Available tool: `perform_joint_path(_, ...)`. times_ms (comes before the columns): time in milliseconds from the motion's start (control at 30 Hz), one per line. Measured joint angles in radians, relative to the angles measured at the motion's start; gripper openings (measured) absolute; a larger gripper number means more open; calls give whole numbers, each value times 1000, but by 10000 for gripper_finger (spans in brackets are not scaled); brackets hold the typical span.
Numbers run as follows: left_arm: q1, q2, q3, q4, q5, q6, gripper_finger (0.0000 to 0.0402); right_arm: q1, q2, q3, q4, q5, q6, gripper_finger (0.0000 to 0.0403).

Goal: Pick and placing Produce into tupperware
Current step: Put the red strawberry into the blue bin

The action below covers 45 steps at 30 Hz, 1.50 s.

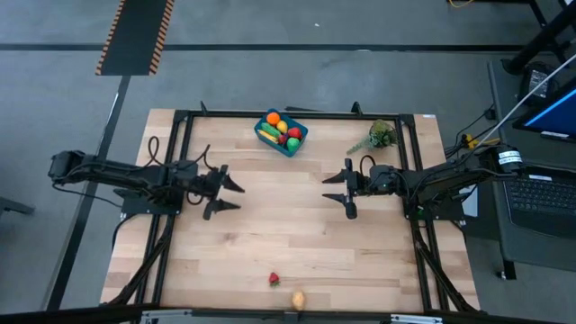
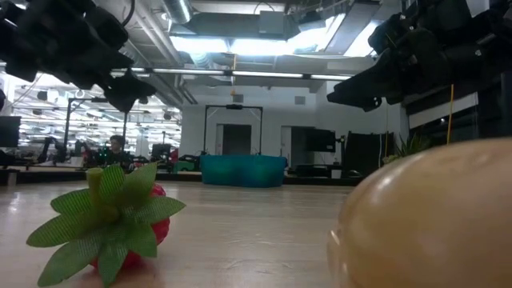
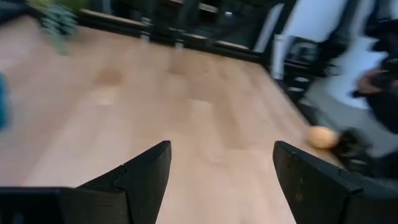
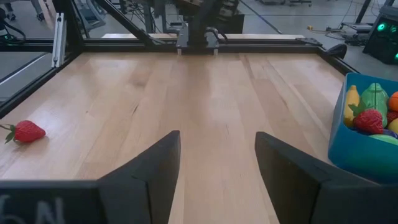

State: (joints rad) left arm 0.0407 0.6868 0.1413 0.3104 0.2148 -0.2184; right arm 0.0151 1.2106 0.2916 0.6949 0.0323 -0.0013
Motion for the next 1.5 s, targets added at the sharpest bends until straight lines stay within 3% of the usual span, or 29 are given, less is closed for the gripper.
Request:
perform_joint_path(167,-99,0,0,38,-4,-41,272,0,0,0,0,0,0,210)
perform_joint_path(567,-354,4,0,146,-171,-121,272,0,0,0,0,-7,29,210)
perform_joint_path(733,-460,74,9,190,-310,-129,272,0,0,0,1,-30,49,210)
perform_joint_path(900,-552,215,105,183,-426,-148,272,0,0,0,1,-30,50,210)
perform_joint_path(1000,-600,310,197,123,-488,-116,272,0,0,0,1,-30,50,210)
perform_joint_path(1133,-646,435,346,-92,-563,-113,272,0,0,0,1,-33,50,210)
perform_joint_path(1300,-665,574,536,-308,-568,-106,272,0,0,0,1,-36,50,210)
perform_joint_path(1500,-641,716,737,-519,-530,5,272,0,0,0,1,-37,58,210)
